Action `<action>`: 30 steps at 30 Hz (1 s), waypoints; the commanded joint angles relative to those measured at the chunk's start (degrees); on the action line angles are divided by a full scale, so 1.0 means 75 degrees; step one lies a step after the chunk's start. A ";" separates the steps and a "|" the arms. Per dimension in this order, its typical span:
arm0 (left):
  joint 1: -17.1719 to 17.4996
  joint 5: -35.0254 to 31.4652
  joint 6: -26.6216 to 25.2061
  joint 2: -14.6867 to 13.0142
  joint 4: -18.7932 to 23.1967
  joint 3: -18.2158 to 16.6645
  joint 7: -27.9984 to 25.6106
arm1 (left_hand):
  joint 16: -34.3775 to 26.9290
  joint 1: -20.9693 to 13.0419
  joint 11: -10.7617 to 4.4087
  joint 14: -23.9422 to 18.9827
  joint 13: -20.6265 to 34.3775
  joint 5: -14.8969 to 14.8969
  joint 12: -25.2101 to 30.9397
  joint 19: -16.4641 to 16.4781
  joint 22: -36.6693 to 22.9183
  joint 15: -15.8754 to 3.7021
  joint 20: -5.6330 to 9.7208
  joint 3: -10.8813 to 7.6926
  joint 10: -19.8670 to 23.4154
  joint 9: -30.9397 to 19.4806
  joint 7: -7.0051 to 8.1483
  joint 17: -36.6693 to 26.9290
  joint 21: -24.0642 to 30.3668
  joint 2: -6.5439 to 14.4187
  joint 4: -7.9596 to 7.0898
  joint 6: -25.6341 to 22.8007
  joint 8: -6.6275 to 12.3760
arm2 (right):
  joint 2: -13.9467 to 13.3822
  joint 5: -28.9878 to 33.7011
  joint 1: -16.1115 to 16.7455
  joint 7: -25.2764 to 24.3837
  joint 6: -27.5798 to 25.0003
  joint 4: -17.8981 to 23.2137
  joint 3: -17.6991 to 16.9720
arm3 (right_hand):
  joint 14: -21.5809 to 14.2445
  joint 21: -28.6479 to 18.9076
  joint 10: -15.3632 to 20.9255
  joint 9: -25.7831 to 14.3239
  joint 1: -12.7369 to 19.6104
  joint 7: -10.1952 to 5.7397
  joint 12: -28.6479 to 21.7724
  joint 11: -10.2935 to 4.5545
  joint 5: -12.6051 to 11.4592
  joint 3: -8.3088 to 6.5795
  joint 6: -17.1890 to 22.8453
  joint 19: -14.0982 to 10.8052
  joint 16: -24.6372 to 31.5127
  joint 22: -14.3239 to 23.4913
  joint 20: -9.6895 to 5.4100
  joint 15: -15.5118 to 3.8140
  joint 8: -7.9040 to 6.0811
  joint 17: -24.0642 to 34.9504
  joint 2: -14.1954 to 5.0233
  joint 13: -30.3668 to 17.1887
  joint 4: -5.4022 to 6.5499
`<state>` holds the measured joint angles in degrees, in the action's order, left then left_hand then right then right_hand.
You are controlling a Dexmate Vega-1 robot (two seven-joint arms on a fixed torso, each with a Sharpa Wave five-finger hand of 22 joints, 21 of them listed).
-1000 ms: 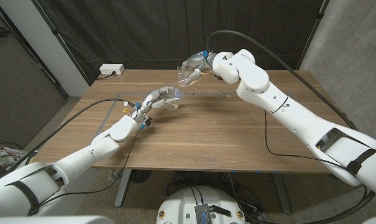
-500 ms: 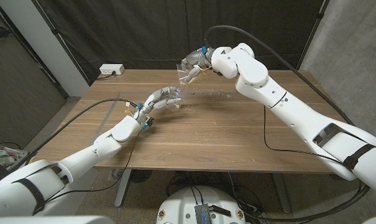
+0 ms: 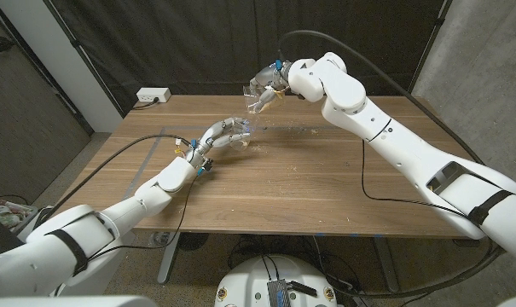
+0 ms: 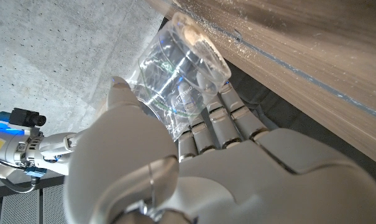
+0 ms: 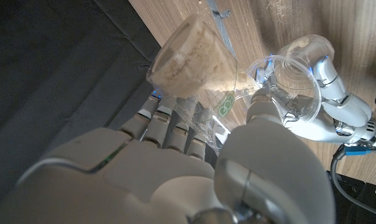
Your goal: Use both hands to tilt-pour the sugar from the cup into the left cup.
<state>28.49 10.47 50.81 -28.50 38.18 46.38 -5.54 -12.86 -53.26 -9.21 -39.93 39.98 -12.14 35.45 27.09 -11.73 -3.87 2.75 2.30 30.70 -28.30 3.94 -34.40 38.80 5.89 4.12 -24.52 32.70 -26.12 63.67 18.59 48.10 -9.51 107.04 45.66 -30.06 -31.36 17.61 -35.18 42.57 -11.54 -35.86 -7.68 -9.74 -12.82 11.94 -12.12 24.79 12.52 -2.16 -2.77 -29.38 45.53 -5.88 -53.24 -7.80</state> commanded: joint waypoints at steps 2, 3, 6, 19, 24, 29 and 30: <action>-0.0554 0.0119 0.1632 0.0840 -0.1877 -0.0208 0.0704 | 0.0015 -0.0051 -0.0025 -0.0082 0.0016 -0.0009 0.0034 -0.0004 0.0004 -0.0927 0.0705 -0.0003 0.0097 -0.0005 0.0000 -0.0023 0.0035 0.0037 0.0035 -0.0106 0.0059 | 0.0125 0.0350 -0.0299 0.0272 0.0014 -0.0089 0.0204 | 0.0045 0.0021 0.0045 -0.0047 0.0018 -0.0073 0.0013 -0.0038 -0.0042 -0.0138 0.0001 0.0032 -0.0012 0.0018 -0.0075 -0.1398 0.0017 0.0045 -0.0089 -0.0043 0.0070; -0.0580 0.0115 0.1623 0.0872 -0.1935 -0.0228 0.0751 | 0.0010 -0.0050 -0.0024 -0.0096 0.0019 -0.0008 0.0037 -0.0001 0.0004 -0.0924 0.0705 0.0000 0.0098 -0.0003 0.0006 -0.0023 0.0037 0.0034 0.0035 -0.0112 0.0061 | 0.0133 0.0370 -0.0303 0.0311 0.0008 -0.0082 0.0202 | 0.0040 0.0020 0.0055 -0.0048 0.0004 -0.0072 0.0011 -0.0032 -0.0041 -0.0137 0.0004 0.0033 -0.0013 0.0018 -0.0076 -0.1393 0.0018 0.0047 -0.0094 -0.0047 0.0079; -0.0600 0.0097 0.1660 0.0921 -0.2012 -0.0297 0.0818 | 0.0010 -0.0048 -0.0029 -0.0104 0.0010 -0.0007 0.0040 0.0003 0.0005 -0.0924 0.0713 0.0009 0.0117 0.0006 0.0002 -0.0026 0.0043 0.0024 0.0036 -0.0140 0.0073 | 0.0137 0.0450 -0.0295 0.0357 0.0013 -0.0063 0.0204 | 0.0038 0.0019 0.0053 -0.0051 -0.0002 -0.0072 0.0015 -0.0039 -0.0041 -0.0139 0.0008 0.0031 -0.0016 0.0018 -0.0074 -0.1396 0.0020 0.0054 -0.0099 -0.0054 0.0081; -0.0576 0.0013 0.1770 0.1013 -0.2094 -0.0486 0.0859 | 0.0006 -0.0048 0.0018 -0.0141 0.0001 -0.0007 0.0054 0.0022 0.0007 -0.0945 0.0721 0.0036 0.0151 0.0033 0.0001 -0.0038 0.0068 0.0022 0.0032 -0.0164 0.0094 | 0.0168 0.0709 -0.0216 0.0449 0.0061 0.0051 0.0178 | 0.0040 0.0016 0.0071 -0.0064 -0.0008 -0.0071 0.0020 -0.0020 -0.0041 -0.0145 0.0029 0.0032 -0.0019 0.0020 -0.0077 -0.1394 0.0029 0.0097 -0.0100 -0.0086 0.0072; -0.0566 -0.0009 0.1807 0.1020 -0.2101 -0.0518 0.0860 | 0.0007 -0.0048 -0.0010 -0.0147 -0.0005 -0.0007 0.0052 0.0013 0.0008 -0.0930 0.0729 0.0044 0.0152 0.0038 -0.0007 -0.0043 0.0072 0.0027 0.0029 -0.0153 0.0098 | 0.0134 0.0819 -0.0141 0.0474 0.0098 0.0176 0.0151 | 0.0039 0.0014 0.0076 -0.0070 -0.0014 -0.0071 0.0024 -0.0025 -0.0040 -0.0147 0.0037 0.0031 -0.0023 0.0020 -0.0075 -0.1394 0.0032 0.0111 -0.0102 -0.0099 0.0071; -0.0546 -0.0078 0.1880 0.1018 -0.2086 -0.0520 0.0770 | 0.0006 -0.0051 -0.0035 -0.0158 -0.0009 -0.0007 0.0061 0.0023 0.0010 -0.0950 0.0742 0.0052 0.0179 0.0049 0.0012 -0.0046 0.0080 0.0022 0.0030 -0.0171 0.0106 | 0.0114 0.0928 -0.0053 0.0505 0.0106 0.0290 0.0106 | 0.0031 0.0014 0.0076 -0.0075 -0.0022 -0.0070 0.0028 -0.0028 -0.0040 -0.0150 0.0051 0.0033 -0.0022 0.0020 -0.0076 -0.1397 0.0032 0.0124 -0.0109 -0.0110 0.0073; -0.0540 -0.0067 0.1892 0.1020 -0.2081 -0.0525 0.0782 | 0.0006 -0.0051 -0.0039 -0.0160 -0.0006 -0.0007 0.0059 0.0022 0.0010 -0.0945 0.0741 0.0054 0.0169 0.0051 -0.0005 -0.0046 0.0080 0.0021 0.0031 -0.0171 0.0106 | 0.0110 0.0930 -0.0036 0.0512 0.0117 0.0311 0.0092 | 0.0028 0.0013 0.0079 -0.0076 -0.0029 -0.0070 0.0027 -0.0028 -0.0039 -0.0149 0.0053 0.0031 -0.0023 0.0020 -0.0074 -0.1393 0.0032 0.0125 -0.0109 -0.0112 0.0078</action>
<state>24.35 10.59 63.97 -21.47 23.18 43.15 0.63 -12.87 -53.24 -9.23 -40.54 39.76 -12.13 35.46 27.09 -11.73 -4.09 2.75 2.46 31.32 -27.85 3.99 -34.67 38.80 5.87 4.29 -25.19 33.28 -25.01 69.11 17.21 51.34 -9.00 107.92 47.01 -29.98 -31.40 17.76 -35.45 42.35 -11.67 -35.85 -7.82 -9.76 -12.82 12.07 -12.13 24.77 12.53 -2.16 -2.84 -28.96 46.33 -6.23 -53.79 -7.80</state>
